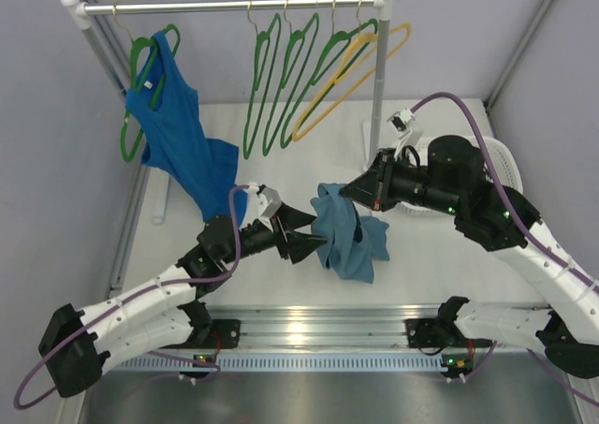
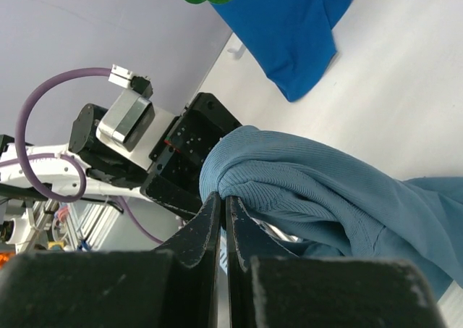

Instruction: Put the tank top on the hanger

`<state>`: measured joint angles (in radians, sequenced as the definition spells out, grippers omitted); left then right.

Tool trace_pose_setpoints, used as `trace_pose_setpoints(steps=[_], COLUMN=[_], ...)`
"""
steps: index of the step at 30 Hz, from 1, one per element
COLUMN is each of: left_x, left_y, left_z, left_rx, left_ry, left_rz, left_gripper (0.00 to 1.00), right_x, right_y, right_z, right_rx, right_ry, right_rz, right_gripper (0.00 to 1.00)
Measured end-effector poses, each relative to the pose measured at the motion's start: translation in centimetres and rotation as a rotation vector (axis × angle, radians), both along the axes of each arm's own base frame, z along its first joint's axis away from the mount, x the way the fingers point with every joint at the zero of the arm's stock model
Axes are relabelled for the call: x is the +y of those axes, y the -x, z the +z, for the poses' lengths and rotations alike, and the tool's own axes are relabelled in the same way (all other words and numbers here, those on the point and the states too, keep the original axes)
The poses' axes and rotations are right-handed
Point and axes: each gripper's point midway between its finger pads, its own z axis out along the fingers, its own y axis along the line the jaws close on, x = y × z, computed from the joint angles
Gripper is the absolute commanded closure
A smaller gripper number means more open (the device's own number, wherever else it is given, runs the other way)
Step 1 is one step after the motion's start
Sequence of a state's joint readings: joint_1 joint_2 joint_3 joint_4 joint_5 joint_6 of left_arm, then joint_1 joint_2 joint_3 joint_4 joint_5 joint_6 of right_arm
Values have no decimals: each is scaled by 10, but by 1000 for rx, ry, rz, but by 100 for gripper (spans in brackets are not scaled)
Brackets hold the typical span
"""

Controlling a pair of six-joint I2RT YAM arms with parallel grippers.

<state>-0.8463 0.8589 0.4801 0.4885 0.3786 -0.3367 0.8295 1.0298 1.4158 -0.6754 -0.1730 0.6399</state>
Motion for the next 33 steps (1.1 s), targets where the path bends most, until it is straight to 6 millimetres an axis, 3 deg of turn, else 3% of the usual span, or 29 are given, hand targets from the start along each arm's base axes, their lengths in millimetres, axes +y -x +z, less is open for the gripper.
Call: trace_pose_setpoints(steps=[2, 4, 5, 6, 8, 9, 13, 18, 23, 28, 33], left_x=[-3, -5, -6, -6, -7, -7, -7, 8, 27, 38, 43], left_y=[-1, -2, -2, -1, 0, 1, 8, 22, 39, 46, 41], left_z=[-2, -4, -5, -5, -4, -4, 2, 28, 55, 59, 50], left_rx=[2, 6, 8, 11, 16, 17, 20, 0, -36, -17, 29], left_ry=[-3, -7, -8, -7, -2, 0, 14, 74, 146, 159, 114], left_rz=[-8, -10, -14, -19, -29, -35, -60, -66, -67, -53, -9], left_gripper=[33, 45, 54, 72, 95, 100, 100, 100, 100, 100, 100], right_x=[0, 0, 0, 0, 0, -1, -7, -23, -31, -35, -32], right_y=[0, 0, 0, 0, -1, -2, -5, -10, -19, -27, -31], right_z=[0, 0, 0, 0, 0, 0, 0, -8, -36, -69, -72], right_rx=[0, 0, -1, -1, -2, -3, -12, -26, -6, 39, 37], right_ry=[0, 0, 1, 1, 1, 3, 11, 32, 91, 156, 161], right_rz=[0, -1, -2, -3, -7, -13, -49, -128, -192, -224, -217], right_gripper=[100, 100, 100, 100, 100, 100, 94, 87, 88, 86, 65])
